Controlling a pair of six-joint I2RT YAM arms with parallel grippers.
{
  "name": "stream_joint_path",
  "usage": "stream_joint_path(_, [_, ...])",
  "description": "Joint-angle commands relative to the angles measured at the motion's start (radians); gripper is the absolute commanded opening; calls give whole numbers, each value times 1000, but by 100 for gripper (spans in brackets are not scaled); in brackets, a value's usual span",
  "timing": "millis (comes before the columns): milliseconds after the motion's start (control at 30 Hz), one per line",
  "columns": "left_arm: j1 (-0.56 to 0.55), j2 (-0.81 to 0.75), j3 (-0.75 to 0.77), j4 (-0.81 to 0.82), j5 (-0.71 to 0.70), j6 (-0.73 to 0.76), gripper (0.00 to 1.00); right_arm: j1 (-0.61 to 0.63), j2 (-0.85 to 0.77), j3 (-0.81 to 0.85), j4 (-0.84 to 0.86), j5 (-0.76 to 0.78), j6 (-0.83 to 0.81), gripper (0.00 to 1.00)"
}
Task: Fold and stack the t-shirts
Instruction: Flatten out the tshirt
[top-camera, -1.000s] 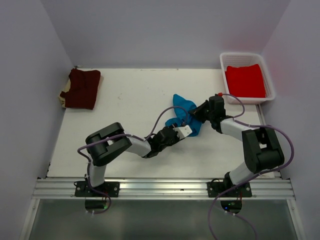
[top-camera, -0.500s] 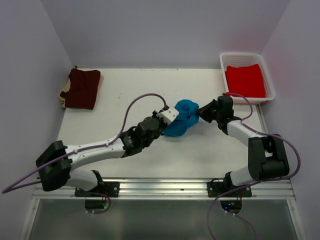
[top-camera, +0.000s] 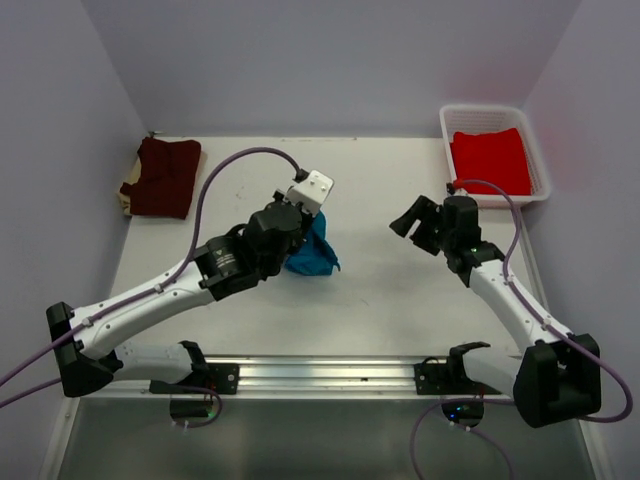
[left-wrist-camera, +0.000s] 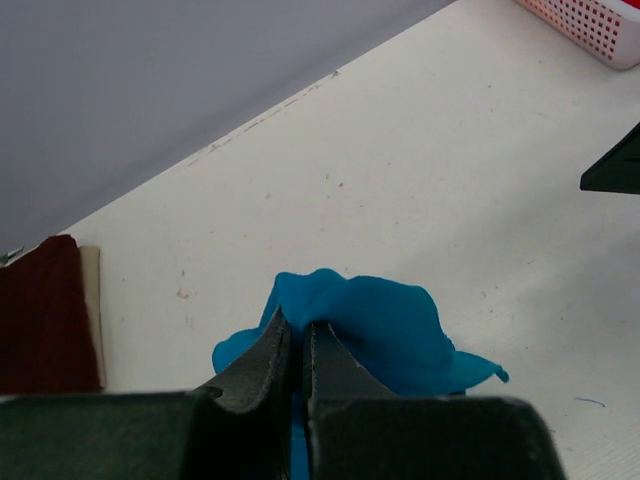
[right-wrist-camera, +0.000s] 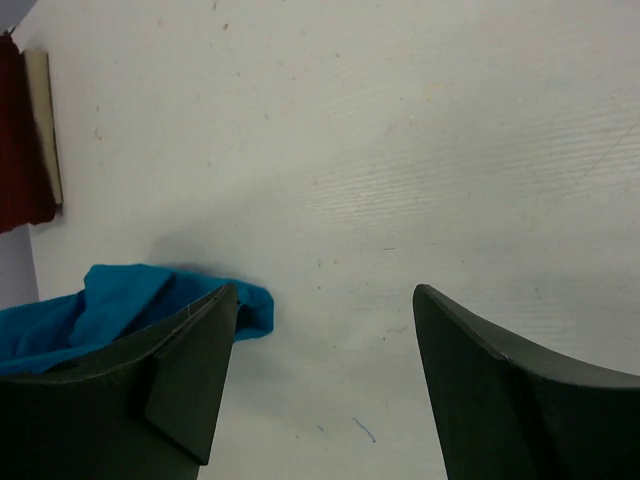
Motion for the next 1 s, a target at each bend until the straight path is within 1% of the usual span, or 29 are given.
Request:
stream_joint_path(0, [-2, 3, 148, -148, -48, -58, 0, 10, -42, 25, -53, -63, -105, 73])
stream_joint_path(67, [-2, 19, 202, -202, -47, -68, 0, 30, -30, 25, -42, -117, -135, 71])
stream_joint_path(133, [-2, 40, 290, -233, -39, -71, 0, 47, -16, 24, -33, -145, -151, 70])
stream_joint_path(233, [-4, 60, 420, -284, 11, -91, 0, 64, -12, -9, 12, -179, -152, 68])
stream_joint_path(433, [-5, 53, 667, -236, 235, -90, 0, 76, -26, -38, 38, -179, -169, 66])
stream_joint_path(467, [-5, 53, 717, -221, 356, -93, 0, 76, -27, -41, 38, -177, -180, 66])
stream_joint_path(533, [-5, 54, 750, -212, 459, -100, 0, 78, -41, -48, 35, -151, -186, 66])
stream_joint_path(567, [-5, 57, 758, -225, 463, -104, 0, 78, -45, -55, 32, -144, -194, 67])
stream_joint_path(600, [-5, 77, 768, -245, 419, -104, 0, 78, -49, -53, 23, -140, -195, 67])
stream_joint_path(633, [-5, 97, 782, -324, 288, -126, 0, 78, -56, -56, 24, -146, -198, 67])
stream_joint_path(667, [-5, 121, 826, -375, 244, -134, 0, 78, -58, -58, 24, -150, -197, 67])
stream_joint_path(733, [-5, 204, 866, -466, 149, -143, 0, 78, -64, -56, 23, -160, -197, 67])
stream_joint_path(767, [-5, 235, 880, -557, 24, -137, 0, 76, -64, -56, 21, -166, -197, 67])
stream_joint_path(800, [-7, 325, 929, -624, -60, -136, 0, 78, -62, -55, 17, -168, -200, 67])
stream_joint_path(833, [-20, 377, 987, -711, -126, -154, 0, 78, -62, -53, 12, -167, -203, 67])
stream_joint_path(867, [-40, 416, 1039, -833, -174, -189, 0, 76, -64, -50, 9, -166, -205, 67])
stream_joint_path(900, [-94, 398, 1022, -805, -133, -185, 0, 78, -65, -52, 7, -165, -206, 67])
stream_joint_path(933, [-97, 342, 946, -728, -31, -159, 0, 76, -65, -52, 9, -165, -205, 67])
stream_joint_path(967, [-82, 265, 743, -478, 218, -112, 0, 78, -64, -52, 12, -168, -205, 67])
